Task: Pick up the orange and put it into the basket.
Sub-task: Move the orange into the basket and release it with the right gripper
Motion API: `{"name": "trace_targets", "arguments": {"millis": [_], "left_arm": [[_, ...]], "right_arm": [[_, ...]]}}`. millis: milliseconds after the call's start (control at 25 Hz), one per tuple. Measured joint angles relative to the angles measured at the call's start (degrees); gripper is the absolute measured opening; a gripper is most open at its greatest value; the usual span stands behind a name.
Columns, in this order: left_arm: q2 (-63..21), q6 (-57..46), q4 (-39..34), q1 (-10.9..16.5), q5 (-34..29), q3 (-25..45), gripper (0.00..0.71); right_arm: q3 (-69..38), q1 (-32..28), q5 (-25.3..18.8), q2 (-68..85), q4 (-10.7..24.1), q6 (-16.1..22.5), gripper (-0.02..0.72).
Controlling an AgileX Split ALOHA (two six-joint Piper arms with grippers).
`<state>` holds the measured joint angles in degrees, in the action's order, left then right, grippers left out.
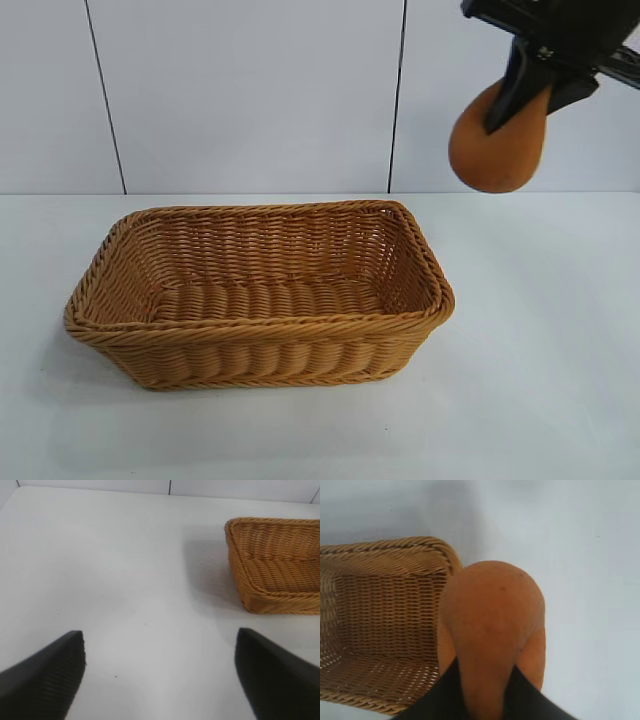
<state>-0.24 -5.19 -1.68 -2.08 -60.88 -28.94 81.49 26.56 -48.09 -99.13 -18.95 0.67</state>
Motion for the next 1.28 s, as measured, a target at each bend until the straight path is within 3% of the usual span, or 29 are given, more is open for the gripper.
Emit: {"name": "trace_targets", "arguments": {"millis": [280, 560, 840, 960, 1040, 1120, 1280], "left_arm": [[0.0, 0.0, 0.0, 0.0, 0.0, 0.0, 0.583], [0.0, 0.0, 0.0, 0.0, 0.0, 0.0, 0.583], [0.0, 0.0, 0.0, 0.0, 0.0, 0.0, 0.583], [0.0, 0.0, 0.0, 0.0, 0.0, 0.0, 0.583], [0.0, 0.0, 0.0, 0.0, 0.0, 0.0, 0.583], [0.0, 0.0, 0.0, 0.0, 0.0, 0.0, 0.583], [0.0, 0.0, 0.0, 0.0, 0.0, 0.0, 0.583]], "right_arm": [[0.0, 8.9, 7.2, -4.5, -0.5, 1.6, 0.034], [-0.1, 11.3, 15.7, -15.4, -0.6, 1.9, 0.034], [-0.4, 11.3, 16.8, -21.5, -0.6, 1.8, 0.038], [-0.4, 11.3, 16.8, -21.4, -0.5, 1.6, 0.173], [-0.4, 11.3, 16.2, -21.4, -0.5, 1.6, 0.354], [-0.4, 11.3, 15.2, -21.1, -0.1, 1.6, 0.481], [0.9, 11.3, 10.3, -19.9, 2.8, 3.0, 0.552]]}}
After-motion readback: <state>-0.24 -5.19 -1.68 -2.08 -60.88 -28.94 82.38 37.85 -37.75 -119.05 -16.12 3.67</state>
